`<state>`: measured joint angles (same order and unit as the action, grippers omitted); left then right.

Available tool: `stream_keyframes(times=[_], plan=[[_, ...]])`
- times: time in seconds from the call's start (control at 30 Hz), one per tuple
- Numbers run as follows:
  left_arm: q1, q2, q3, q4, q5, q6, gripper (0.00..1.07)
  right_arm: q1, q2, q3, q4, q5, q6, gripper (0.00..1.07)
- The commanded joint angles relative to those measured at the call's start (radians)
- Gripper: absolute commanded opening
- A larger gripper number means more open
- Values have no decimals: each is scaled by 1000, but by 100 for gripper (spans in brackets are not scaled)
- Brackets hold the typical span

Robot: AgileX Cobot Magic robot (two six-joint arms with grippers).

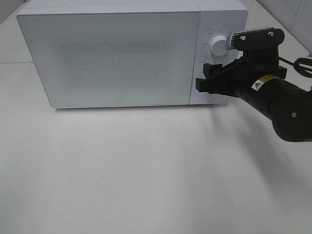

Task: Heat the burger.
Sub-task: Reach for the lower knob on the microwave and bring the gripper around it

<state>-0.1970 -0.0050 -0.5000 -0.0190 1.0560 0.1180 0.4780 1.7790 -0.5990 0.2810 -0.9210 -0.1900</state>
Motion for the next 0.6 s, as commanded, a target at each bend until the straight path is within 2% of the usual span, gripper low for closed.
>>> stream_keyframes(times=[0.03, 0.27, 0.6], plan=[[1, -22, 3, -4, -16, -2, 0, 2, 52, -43, 7, -21, -7, 64], [1, -22, 3, -4, -16, -2, 0, 2, 134, -89, 18, -33, -7, 64], [1, -22, 3, -4, -16, -2, 0, 2, 173, -98, 30, -85, -7, 64]])
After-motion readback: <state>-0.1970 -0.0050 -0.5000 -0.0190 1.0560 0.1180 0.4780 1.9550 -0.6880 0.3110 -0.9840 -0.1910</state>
